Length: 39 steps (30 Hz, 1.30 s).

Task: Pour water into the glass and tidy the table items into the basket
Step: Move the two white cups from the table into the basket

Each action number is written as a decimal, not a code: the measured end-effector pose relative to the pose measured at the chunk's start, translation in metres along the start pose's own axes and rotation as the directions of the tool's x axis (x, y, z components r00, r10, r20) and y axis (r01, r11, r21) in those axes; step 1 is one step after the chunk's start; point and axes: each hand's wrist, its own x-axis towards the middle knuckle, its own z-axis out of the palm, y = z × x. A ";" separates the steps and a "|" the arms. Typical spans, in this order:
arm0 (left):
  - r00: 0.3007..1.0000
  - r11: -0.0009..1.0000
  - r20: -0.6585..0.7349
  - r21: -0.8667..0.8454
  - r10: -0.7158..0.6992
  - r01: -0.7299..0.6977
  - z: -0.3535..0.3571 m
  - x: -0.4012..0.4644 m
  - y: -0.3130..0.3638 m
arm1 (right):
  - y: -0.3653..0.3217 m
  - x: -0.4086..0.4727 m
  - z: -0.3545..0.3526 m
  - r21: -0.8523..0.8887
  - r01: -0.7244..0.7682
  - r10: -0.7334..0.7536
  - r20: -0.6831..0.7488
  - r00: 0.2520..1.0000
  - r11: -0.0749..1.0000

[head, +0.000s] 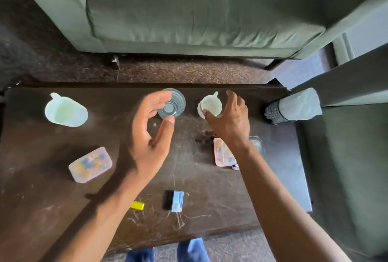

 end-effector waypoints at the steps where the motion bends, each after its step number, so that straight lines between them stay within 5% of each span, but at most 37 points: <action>1: 1.000 1.000 -0.003 -0.003 0.011 -0.011 0.007 0.001 0.000 | 0.004 0.006 0.003 -0.005 -0.022 0.022 0.033 0.999 1.000; 15: 0.997 0.998 -0.046 0.002 -0.060 0.060 0.057 0.018 0.005 | 0.023 0.031 0.029 0.051 0.017 -0.018 0.023 1.000 0.999; 21: 0.994 0.993 0.020 0.048 -0.109 0.108 0.050 0.025 0.001 | 0.012 0.025 -0.007 0.136 0.150 -0.148 -0.029 0.989 0.979; 28: 0.995 0.997 0.074 0.017 -0.073 0.072 0.034 0.031 0.005 | -0.042 -0.005 -0.077 0.270 0.458 -0.441 -0.124 0.889 0.847; 39: 0.984 0.990 -0.143 -0.079 0.108 -0.120 -0.048 0.005 0.021 | -0.147 -0.075 -0.103 0.474 0.539 -0.656 0.116 0.745 0.696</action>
